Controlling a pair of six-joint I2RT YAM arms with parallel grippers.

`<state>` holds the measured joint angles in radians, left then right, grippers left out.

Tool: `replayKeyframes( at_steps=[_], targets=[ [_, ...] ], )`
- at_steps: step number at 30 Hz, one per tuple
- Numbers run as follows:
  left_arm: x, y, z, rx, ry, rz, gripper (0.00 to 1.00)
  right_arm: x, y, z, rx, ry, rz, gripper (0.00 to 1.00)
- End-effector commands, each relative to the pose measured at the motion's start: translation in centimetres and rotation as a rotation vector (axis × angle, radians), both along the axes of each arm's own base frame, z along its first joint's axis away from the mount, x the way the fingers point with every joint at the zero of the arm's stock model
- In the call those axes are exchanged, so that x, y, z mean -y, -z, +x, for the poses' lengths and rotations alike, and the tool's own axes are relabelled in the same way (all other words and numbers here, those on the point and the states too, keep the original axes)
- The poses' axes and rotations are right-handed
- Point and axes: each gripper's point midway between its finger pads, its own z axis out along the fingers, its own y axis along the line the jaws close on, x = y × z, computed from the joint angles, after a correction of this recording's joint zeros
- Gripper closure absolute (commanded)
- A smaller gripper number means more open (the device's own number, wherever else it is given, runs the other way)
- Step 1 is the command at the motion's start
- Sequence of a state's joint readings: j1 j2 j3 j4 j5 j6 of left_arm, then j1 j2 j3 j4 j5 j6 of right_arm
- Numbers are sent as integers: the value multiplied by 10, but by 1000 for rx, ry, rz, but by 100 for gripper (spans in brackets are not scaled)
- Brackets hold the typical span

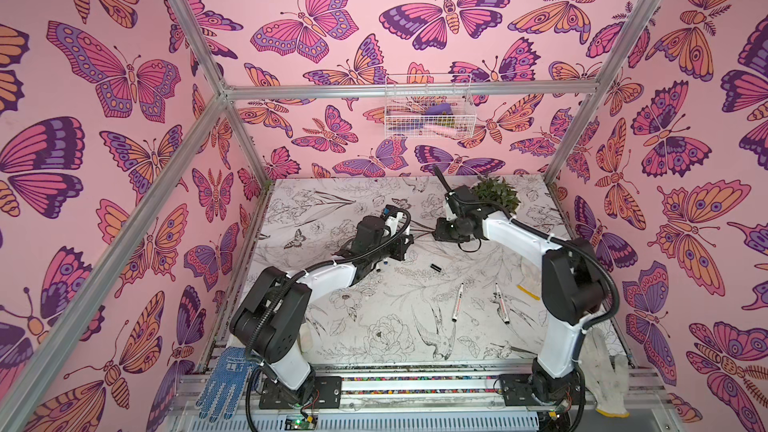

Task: Insert the pens into the pen caps
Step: 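Move the right gripper over the loose black caps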

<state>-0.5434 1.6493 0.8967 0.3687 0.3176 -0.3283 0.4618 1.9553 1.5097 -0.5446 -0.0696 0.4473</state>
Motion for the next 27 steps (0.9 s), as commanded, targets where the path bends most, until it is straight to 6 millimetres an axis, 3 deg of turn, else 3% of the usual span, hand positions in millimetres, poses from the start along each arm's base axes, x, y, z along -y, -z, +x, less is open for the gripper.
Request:
replayKeyframes(
  at_steps=[1,10,20,24,27],
  targets=[
    [-3,-8,-4,6,2,-24,100,10,15,-3,-71,-64,-138,59],
    [-5,-7,-7,-1,1,-28,100,-3,41,33,-90,-117,-204,62],
    [-4,-11,-5,4,9,-31,100,-9,78,35,-169,-163,-273,68],
    [-2,-15,-6,10,21,-36,100,-9,83,34,-179,-170,-275,89],
    [1,-13,-7,3,44,-33,100,-10,62,36,-124,-155,-244,100]
  ],
)
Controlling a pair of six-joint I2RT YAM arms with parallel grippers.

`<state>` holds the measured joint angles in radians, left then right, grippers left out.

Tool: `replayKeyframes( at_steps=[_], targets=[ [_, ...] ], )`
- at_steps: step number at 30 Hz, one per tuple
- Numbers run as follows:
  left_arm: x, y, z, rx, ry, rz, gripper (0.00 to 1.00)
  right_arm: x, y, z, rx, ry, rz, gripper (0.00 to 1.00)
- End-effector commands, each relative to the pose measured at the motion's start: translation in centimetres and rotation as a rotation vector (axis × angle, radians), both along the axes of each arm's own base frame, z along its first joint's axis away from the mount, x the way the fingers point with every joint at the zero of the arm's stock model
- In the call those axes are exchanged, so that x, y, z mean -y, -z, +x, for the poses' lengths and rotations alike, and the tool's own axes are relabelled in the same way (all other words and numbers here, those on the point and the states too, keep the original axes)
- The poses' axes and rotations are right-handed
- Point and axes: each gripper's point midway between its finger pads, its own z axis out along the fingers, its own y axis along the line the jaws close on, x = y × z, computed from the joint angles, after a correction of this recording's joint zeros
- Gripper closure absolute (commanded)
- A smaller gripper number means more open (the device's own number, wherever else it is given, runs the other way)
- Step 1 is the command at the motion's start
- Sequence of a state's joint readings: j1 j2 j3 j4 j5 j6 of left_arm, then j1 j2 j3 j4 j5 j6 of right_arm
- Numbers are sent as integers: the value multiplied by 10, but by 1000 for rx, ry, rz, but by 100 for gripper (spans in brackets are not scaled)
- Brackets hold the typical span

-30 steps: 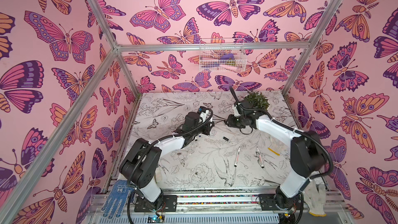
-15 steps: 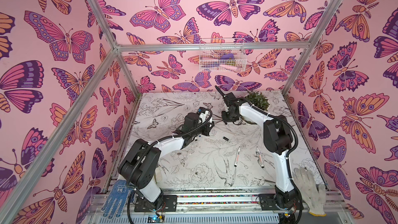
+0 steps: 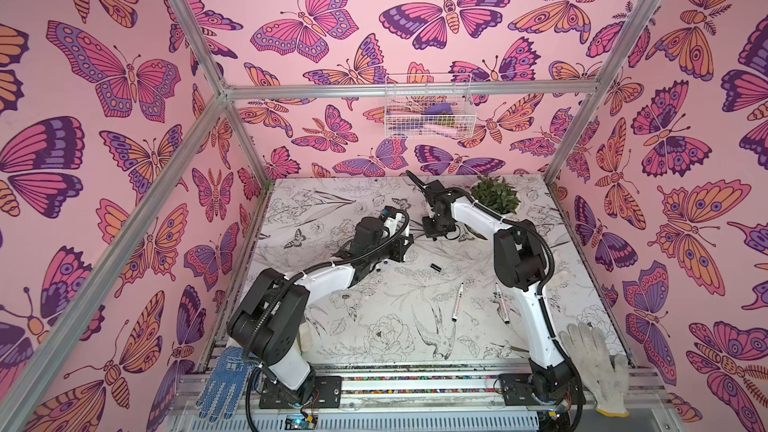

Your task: Insert the pens into the pen caps

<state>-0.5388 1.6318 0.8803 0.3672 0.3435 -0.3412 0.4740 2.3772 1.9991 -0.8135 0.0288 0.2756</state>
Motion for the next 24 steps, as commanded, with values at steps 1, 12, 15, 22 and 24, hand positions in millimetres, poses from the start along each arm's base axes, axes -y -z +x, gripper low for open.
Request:
replayKeyframes(
  at_steps=[1,12,15,22,24],
  targets=[
    [4,-12,-3,21,43,-16,100,2,-17,-12,8,-13,16,100],
    [41,-11,-30,51,209,3,100,10,-174,-63,354,109,583,100],
    [50,-12,-35,63,241,4,100,12,-200,-75,429,117,725,100],
    [59,-18,-43,74,277,-8,100,-7,-222,-87,436,51,916,100],
    [60,-19,-43,77,276,-7,100,-11,-224,-86,434,44,947,100]
  ],
)
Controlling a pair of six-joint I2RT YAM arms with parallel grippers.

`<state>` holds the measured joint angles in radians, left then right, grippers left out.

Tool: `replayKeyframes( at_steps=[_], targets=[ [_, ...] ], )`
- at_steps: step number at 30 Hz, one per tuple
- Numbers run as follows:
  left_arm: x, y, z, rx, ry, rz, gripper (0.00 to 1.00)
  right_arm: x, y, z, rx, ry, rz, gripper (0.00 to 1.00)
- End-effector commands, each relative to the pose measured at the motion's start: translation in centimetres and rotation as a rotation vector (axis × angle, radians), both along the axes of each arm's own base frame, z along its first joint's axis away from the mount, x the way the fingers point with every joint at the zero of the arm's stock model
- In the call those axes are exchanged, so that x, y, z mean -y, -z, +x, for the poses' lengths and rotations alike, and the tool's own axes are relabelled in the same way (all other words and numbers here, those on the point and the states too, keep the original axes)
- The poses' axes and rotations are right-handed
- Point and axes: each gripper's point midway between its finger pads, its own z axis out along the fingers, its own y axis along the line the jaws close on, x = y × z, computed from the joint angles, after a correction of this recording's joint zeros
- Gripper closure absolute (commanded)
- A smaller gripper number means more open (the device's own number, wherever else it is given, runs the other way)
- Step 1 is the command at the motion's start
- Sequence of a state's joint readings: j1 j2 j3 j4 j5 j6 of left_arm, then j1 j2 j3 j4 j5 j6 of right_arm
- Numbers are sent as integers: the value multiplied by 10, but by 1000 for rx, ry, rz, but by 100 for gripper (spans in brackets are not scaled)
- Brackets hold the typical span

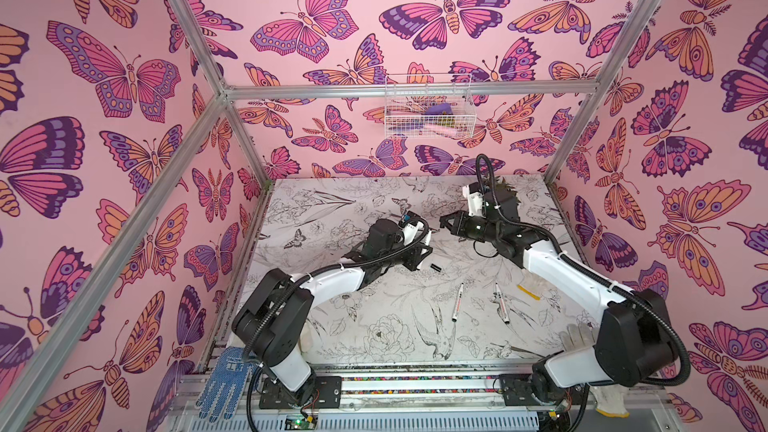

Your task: Insert the pens into the pen caps

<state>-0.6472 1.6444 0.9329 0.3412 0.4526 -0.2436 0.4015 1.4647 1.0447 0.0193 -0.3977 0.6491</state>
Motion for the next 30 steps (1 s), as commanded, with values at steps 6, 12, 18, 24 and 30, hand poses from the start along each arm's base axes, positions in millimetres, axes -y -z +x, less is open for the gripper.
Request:
replayKeyframes(
  at_steps=[6,12,18,24,30],
  targets=[
    [6,-4,-3,16,28,-4,100,-20,-30,5,63,-69,165,100],
    [7,-4,-2,20,31,-2,100,-20,-23,1,48,-75,155,100],
    [7,-3,-3,20,33,0,100,-23,-16,-1,43,-88,121,100],
    [6,-3,-3,21,31,1,100,-28,-9,-3,40,-107,77,100],
    [6,-3,-3,22,29,2,100,-32,-5,-6,37,-121,59,100]
  ],
)
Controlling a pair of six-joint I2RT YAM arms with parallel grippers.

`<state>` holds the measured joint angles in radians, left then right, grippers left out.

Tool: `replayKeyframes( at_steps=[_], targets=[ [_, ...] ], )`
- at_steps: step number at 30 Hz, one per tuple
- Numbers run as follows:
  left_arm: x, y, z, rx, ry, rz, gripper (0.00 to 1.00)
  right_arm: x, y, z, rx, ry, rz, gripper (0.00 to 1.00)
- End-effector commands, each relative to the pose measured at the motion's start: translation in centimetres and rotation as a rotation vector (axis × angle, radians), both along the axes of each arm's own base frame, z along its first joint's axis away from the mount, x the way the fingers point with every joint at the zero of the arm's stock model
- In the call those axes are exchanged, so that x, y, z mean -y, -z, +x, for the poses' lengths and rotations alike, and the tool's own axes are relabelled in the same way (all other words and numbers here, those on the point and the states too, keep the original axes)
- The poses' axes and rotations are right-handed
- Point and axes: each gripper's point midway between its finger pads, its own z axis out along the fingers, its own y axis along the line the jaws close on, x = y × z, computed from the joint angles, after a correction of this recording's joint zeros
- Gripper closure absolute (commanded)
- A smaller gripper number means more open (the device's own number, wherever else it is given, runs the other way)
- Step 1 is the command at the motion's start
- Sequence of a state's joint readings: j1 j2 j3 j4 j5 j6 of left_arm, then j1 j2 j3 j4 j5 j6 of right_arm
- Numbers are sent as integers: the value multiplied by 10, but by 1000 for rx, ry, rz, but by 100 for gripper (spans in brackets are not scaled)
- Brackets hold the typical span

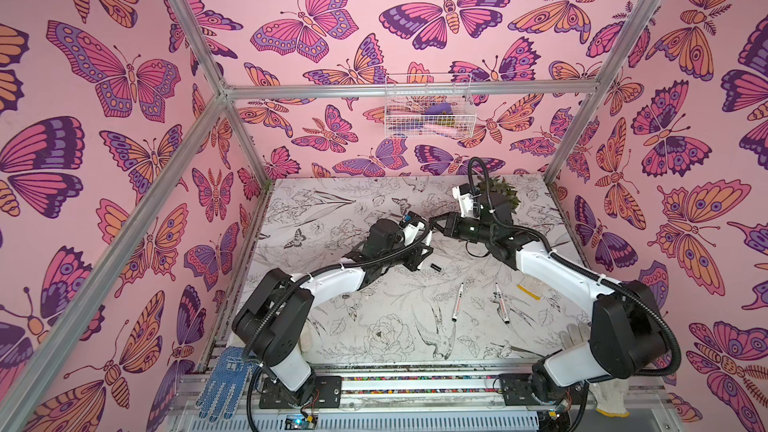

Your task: Insert the pens into the pen caps

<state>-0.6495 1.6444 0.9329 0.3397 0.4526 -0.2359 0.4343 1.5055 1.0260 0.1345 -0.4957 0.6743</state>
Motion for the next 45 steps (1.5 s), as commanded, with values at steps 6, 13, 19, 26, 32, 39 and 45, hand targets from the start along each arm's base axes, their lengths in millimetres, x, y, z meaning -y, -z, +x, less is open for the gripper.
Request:
replayKeyframes(
  at_steps=[6,13,19,26,32,39,45],
  targets=[
    [5,-4,-2,20,25,-3,100,-1,-2,-1,27,-17,-36,100],
    [5,-3,-1,15,21,-2,100,-3,-8,-5,36,-31,-12,100],
    [9,-10,1,23,29,-23,100,-2,-4,-18,28,-56,1,100],
    [18,-42,6,-15,79,-181,100,-2,-12,-32,43,-78,60,100],
    [17,-65,20,-18,66,-273,100,-3,-25,-45,75,-122,90,100],
    [12,-78,28,52,39,-253,100,-10,-41,-70,91,-250,136,100],
    [2,-95,41,153,-48,-237,100,-10,-45,-95,88,-343,127,100]
  ],
)
